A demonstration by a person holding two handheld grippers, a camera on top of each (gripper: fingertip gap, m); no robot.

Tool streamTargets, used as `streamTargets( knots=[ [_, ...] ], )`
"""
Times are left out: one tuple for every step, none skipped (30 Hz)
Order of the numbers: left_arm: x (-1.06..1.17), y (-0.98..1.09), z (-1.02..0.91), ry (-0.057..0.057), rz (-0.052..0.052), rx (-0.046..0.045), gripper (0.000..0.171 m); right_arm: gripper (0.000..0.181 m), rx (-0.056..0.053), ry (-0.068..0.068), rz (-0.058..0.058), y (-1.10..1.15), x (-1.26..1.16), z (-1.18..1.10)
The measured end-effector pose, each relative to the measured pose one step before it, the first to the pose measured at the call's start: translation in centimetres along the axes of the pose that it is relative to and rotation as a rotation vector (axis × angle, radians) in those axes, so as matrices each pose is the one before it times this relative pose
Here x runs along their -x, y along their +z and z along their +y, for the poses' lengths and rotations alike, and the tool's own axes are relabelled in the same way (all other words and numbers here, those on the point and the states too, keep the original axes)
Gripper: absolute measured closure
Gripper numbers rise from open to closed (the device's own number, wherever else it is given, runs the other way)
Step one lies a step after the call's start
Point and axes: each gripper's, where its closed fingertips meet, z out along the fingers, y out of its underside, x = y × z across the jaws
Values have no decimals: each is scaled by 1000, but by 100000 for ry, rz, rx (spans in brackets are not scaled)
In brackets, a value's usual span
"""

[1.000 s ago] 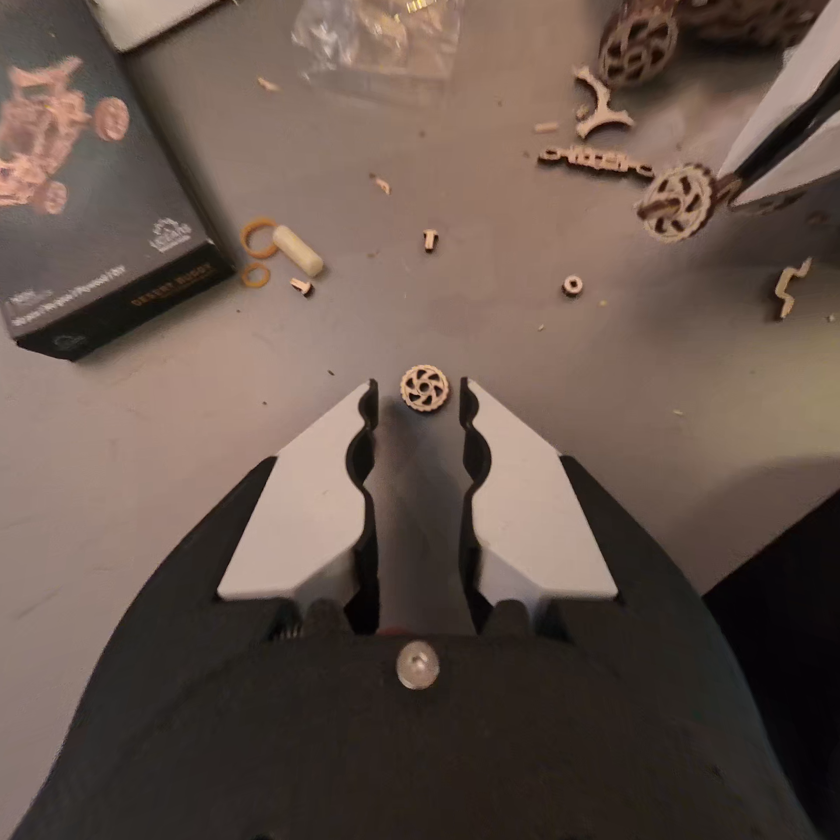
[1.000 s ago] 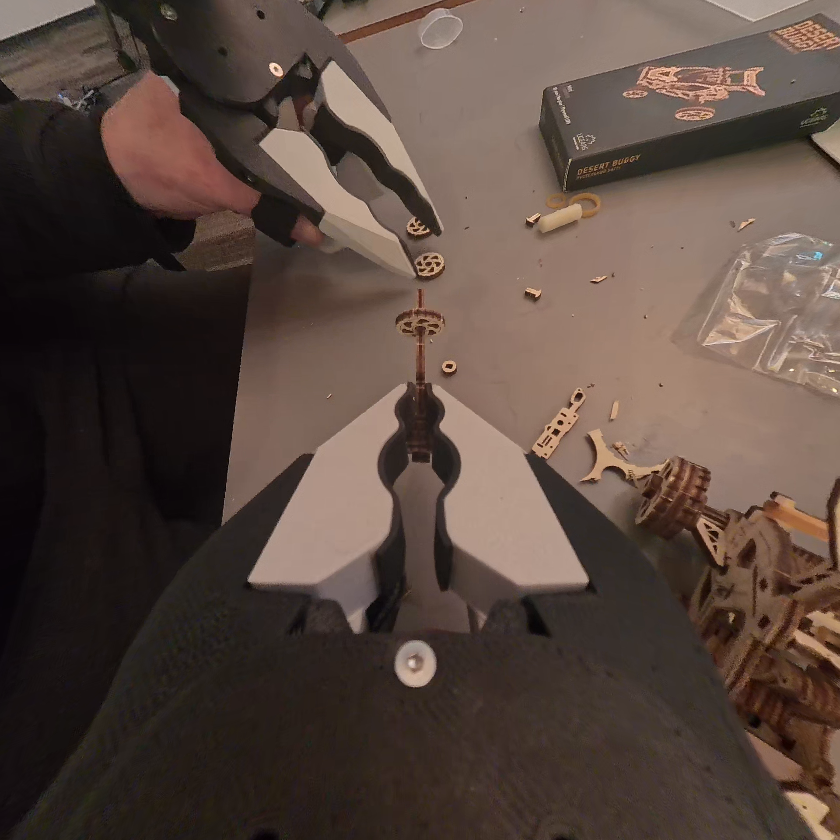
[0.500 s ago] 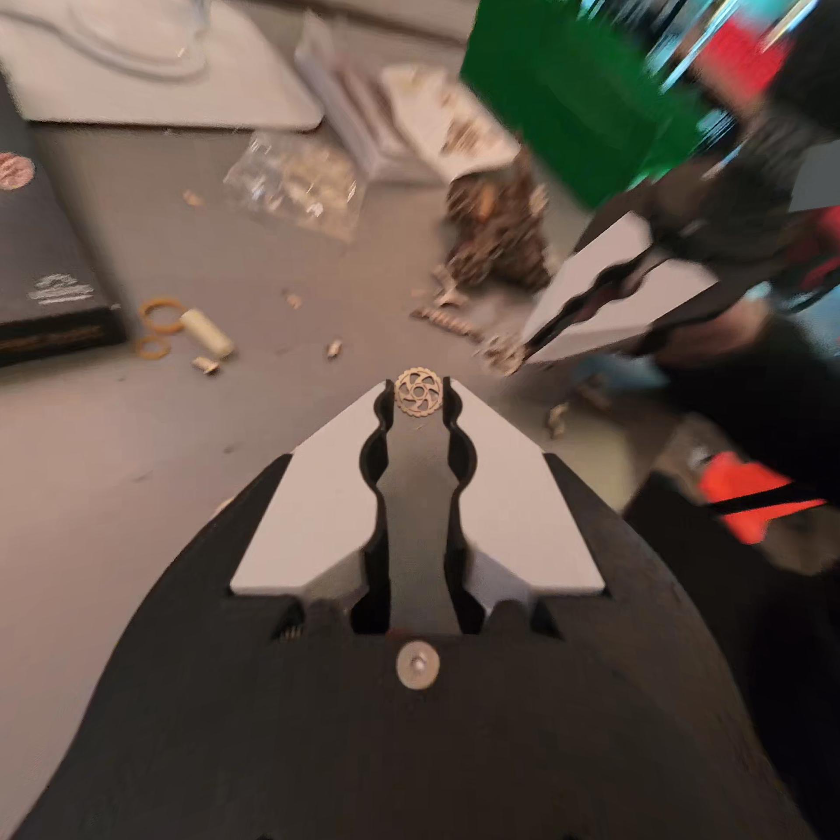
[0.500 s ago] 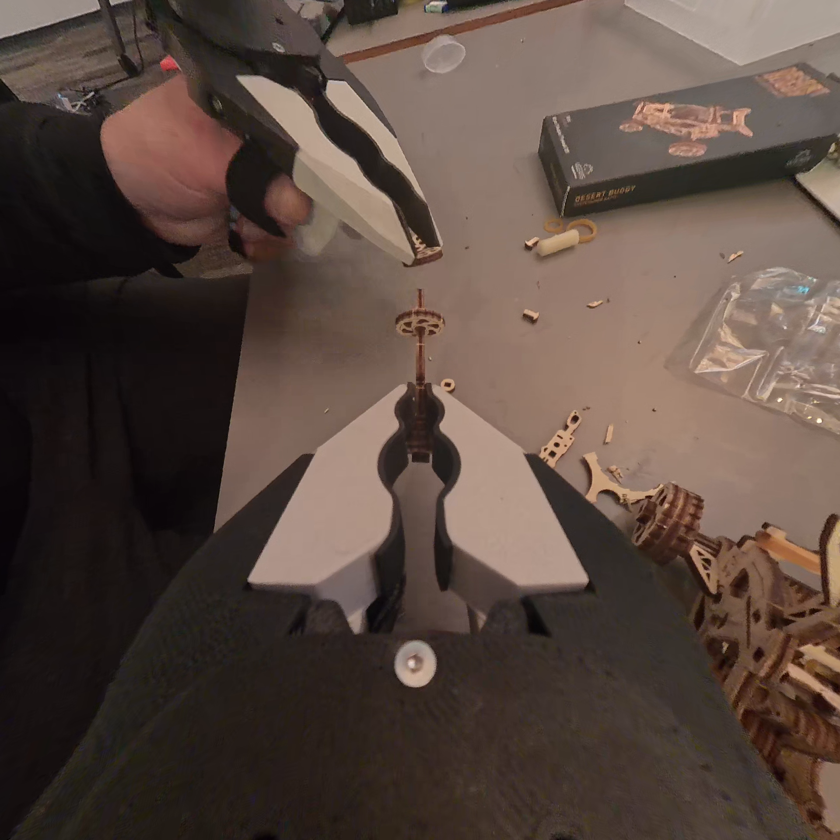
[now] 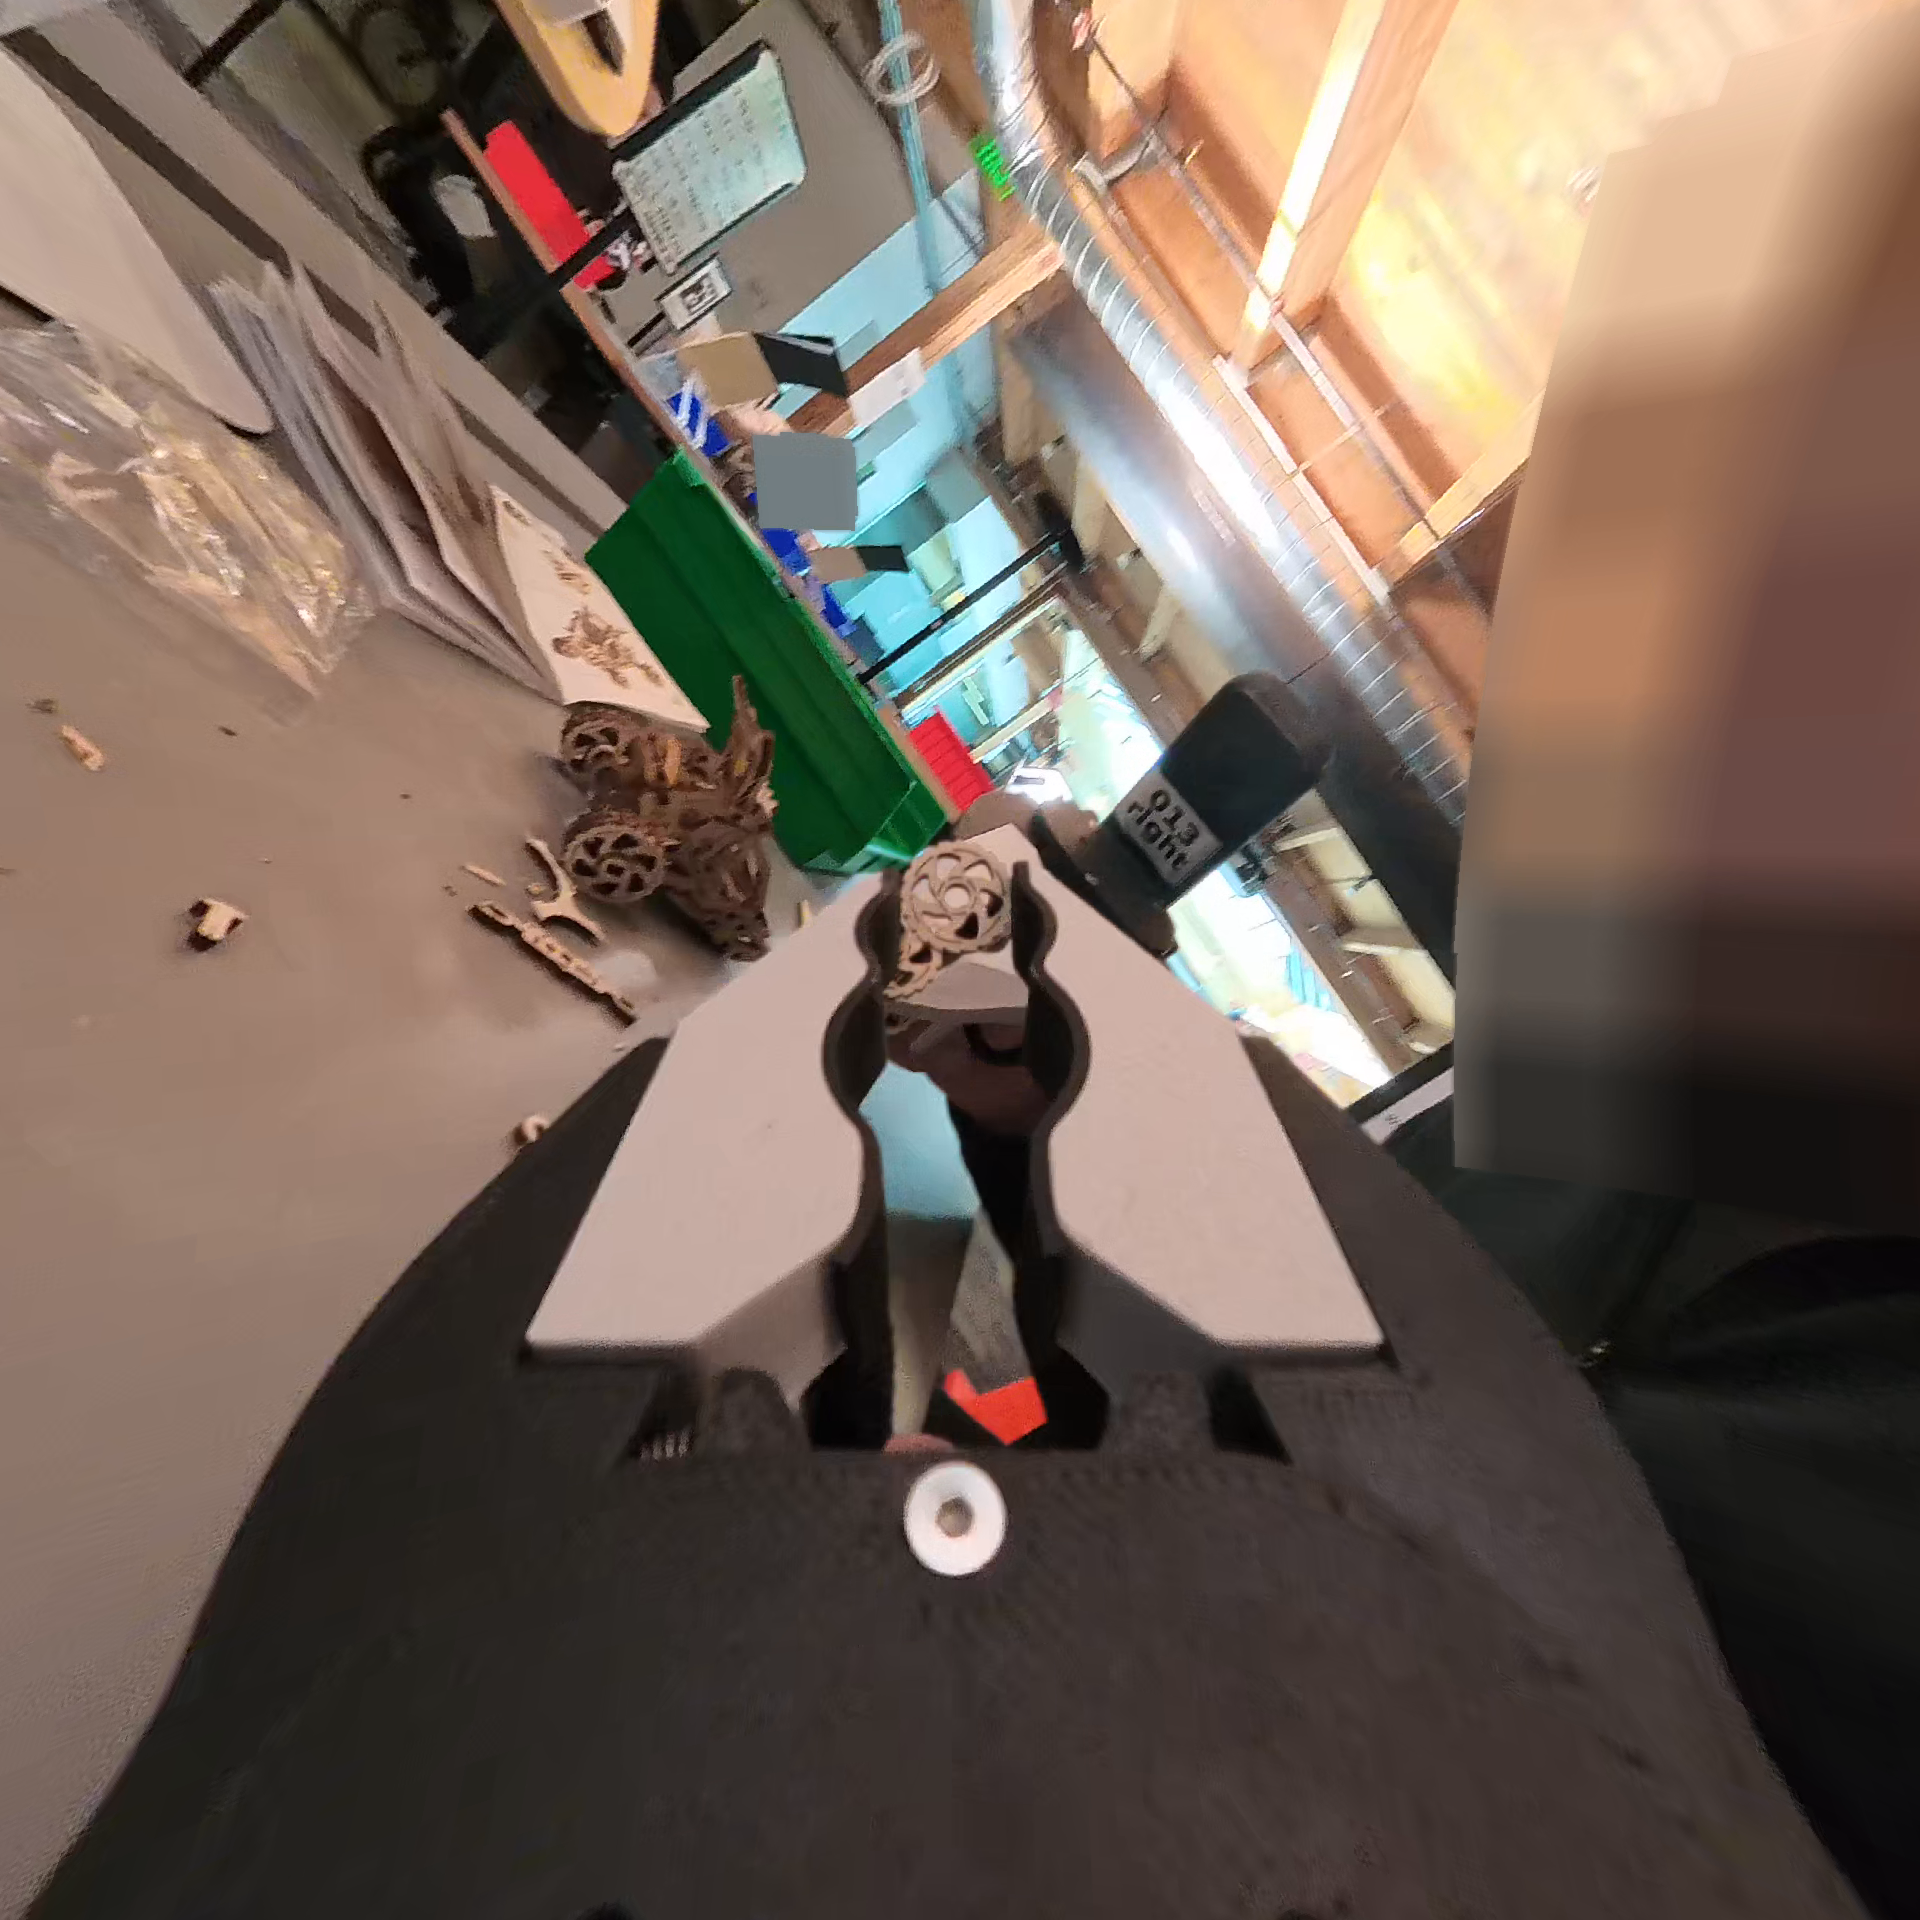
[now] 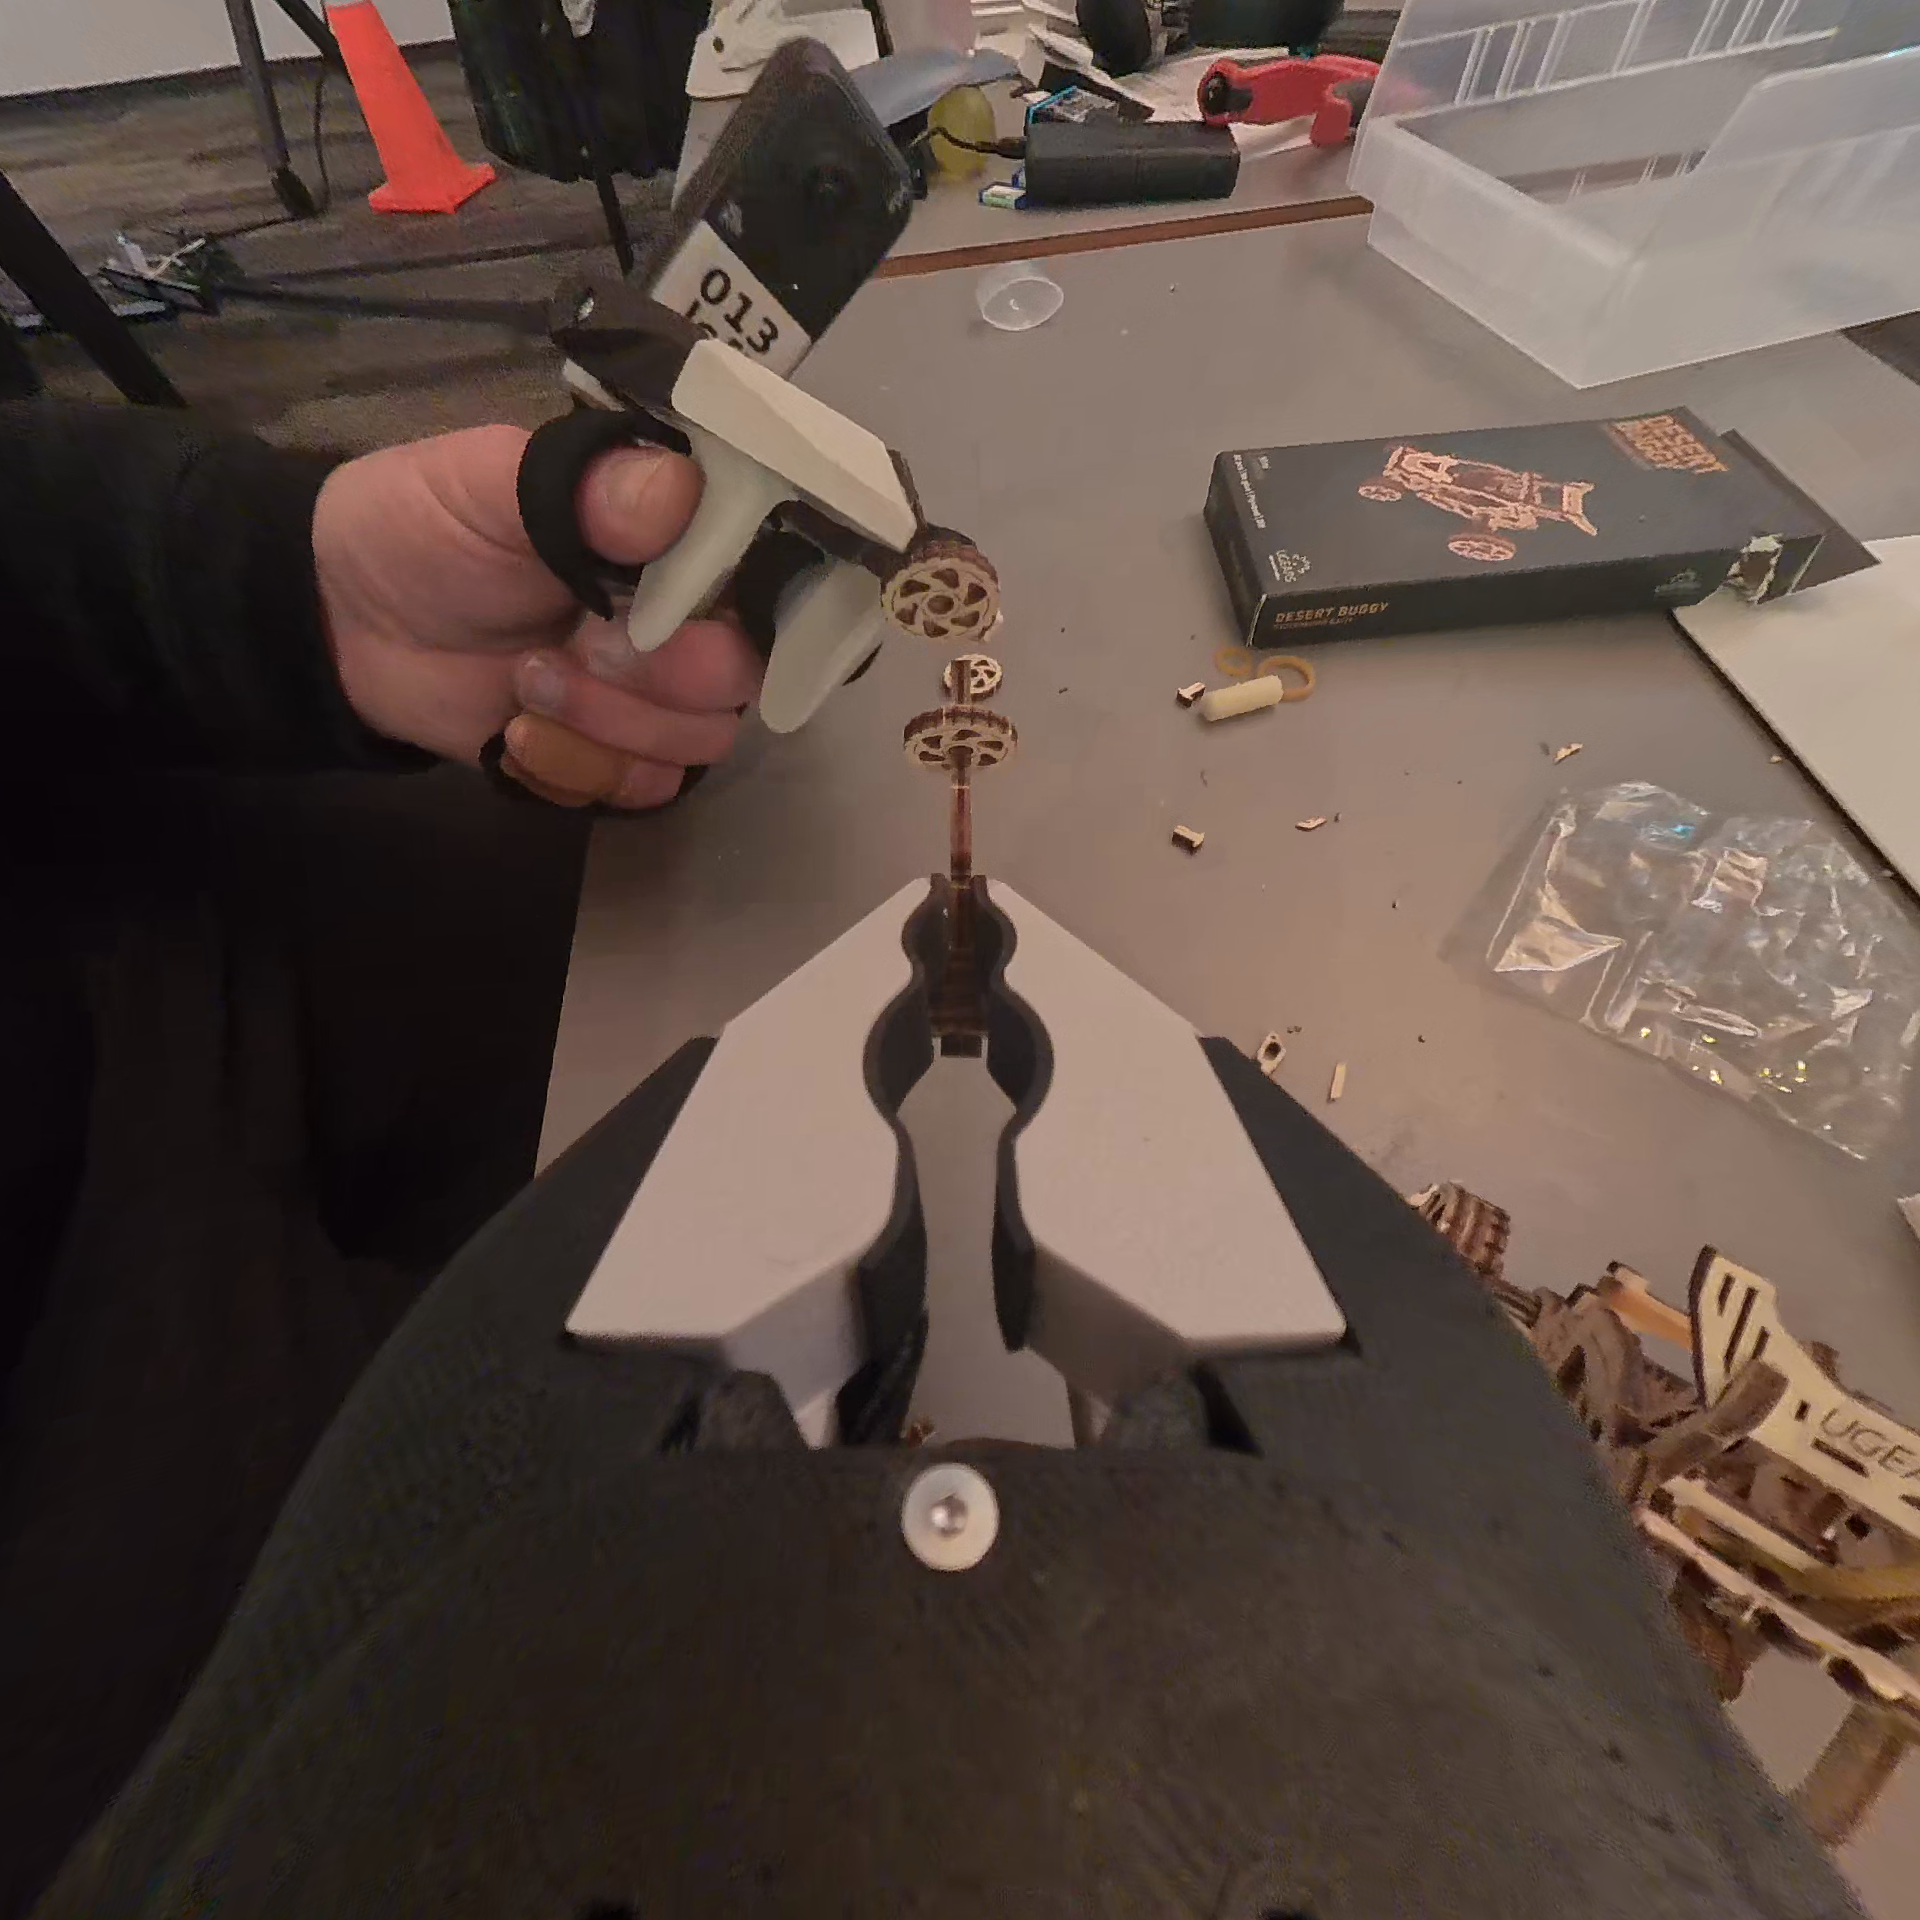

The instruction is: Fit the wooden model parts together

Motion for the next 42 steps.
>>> streamTargets(
  knots=[
    [-106,58,-81,-1711,1647,-1173,154,181,-317,-792,81,-43,88,-213],
    [125,20,-60,-1134,-29,-801,154,181,-287,-587,-72,-38,92,-204],
    [80,8,-53,-241,-12,-565,154,181,-152,-376,69,-42,64,-157],
    [7,19,23,-352,437,40,154,181,-4,-290,324,-56,10,-103],
    [5,-2,-28,-541,279,-179,154,181,27,-211,537,-62,-48,-66],
    [2,-14,-13,-246,88,-72,154,181,-60,43,197,-80,-16,-68],
    [14,7,32,119,-127,272,154,181,-277,66,25,-85,-24,-79],
    [17,4,10,133,-275,94,153,181,-328,15,-6,-91,-14,-81],
    [30,3,-26,-154,-187,-134,154,181,-3,-146,249,-56,-57,-30],
    [39,44,78,-34,-293,559,154,181,20,-98,118,-36,-34,-26],
    [-2,62,57,311,-154,413,154,181,38,-117,160,-29,-30,-27],
    [8,18,-36,-160,-256,-185,154,181,0,-247,317,-11,-31,-16],
    [-5,33,6,-97,-129,132,154,181,180,-151,215,-5,-30,22],
    [81,7,32,190,-720,434,154,181,591,-416,466,12,-38,70],
    [62,-5,56,208,-631,639,154,181,658,-716,583,16,-23,65],
    [47,52,159,301,-746,1205,154,181,1004,-621,562,47,3,96],
    [129,68,176,764,-1508,1322,154,181,1371,-548,893,69,-42,131],
    [42,37,-1,798,-1113,250,154,181,1179,-1272,934,66,-7,74],
    [-44,16,-43,445,-418,35,154,181,439,-1217,915,17,-2,-26],
    [-14,-12,-27,1023,-709,285,154,181,141,-379,746,-9,-57,-63],
    [14,-37,-66,1028,-764,167,154,181,-542,423,351,-26,-57,-119],
    [-37,-4,-62,577,-456,-103,153,181,-347,60,-191,36,43,-66],
    [-44,47,40,438,-481,553,154,181,896,-1501,933,66,-77,116],
    [236,33,251,801,-2460,2414,154,181,748,-1631,865,4,-55,72],
    [27,150,510,2812,-1619,4580,153,181,-1031,-448,-647,-91,166,-258],
    [-182,128,181,3020,-1117,2352,153,181,-76,-192,-464,19,175,-141],
    [-128,48,-98,2711,-1625,574,154,181,1025,-1119,1076,77,-16,33],
    [-116,22,-87,2648,-1320,675,153,181,48,-345,805,28,-62,-41],
    [-94,-9,-123,1328,-594,181,153,181,-1023,1202,-462,8,17,-108],
    [-71,-26,-224,-135,29,-1294,153,181,-1891,1782,-829,29,31,-196],
    [-121,17,-233,-779,736,-2187,153,181,-1688,1544,-462,32,-14,-172],
    [-134,41,-151,-543,1107,-1960,154,181,-1373,1196,-331,28,-34,-131],
    [19,-8,-18,-817,544,-796,153,181,-711,590,-126,-11,-33,-46],
    [42,-38,21,-859,184,-272,153,181,-561,-12,-67,-8,9,-13],
    [45,-22,75,533,-769,144,153,181,16,518,-458,42,52,104],
    [-19,-66,50,1907,-1306,352,153,181,-595,775,-728,50,50,68],
    [-202,-144,-66,1951,-213,407,153,181,-1848,1576,-1499,0,114,-117],
    [-311,-320,-288,1335,675,-671,151,181,-1691,2055,-1449,-44,99,-155],
    [-61,-554,-502,749,-699,-1415,144,181,-185,539,87,-36,-97,54],
    [194,-748,-398,2078,-2126,79,141,181,340,-266,703,-38,-168,159],
    [642,-923,-213,3490,-4882,1713,140,181,93,520,74,-39,-132,171],
    [1070,-1071,-122,4685,-7186,2244,140,181,-150,755,-123,-43,-113,155]
  ],
)
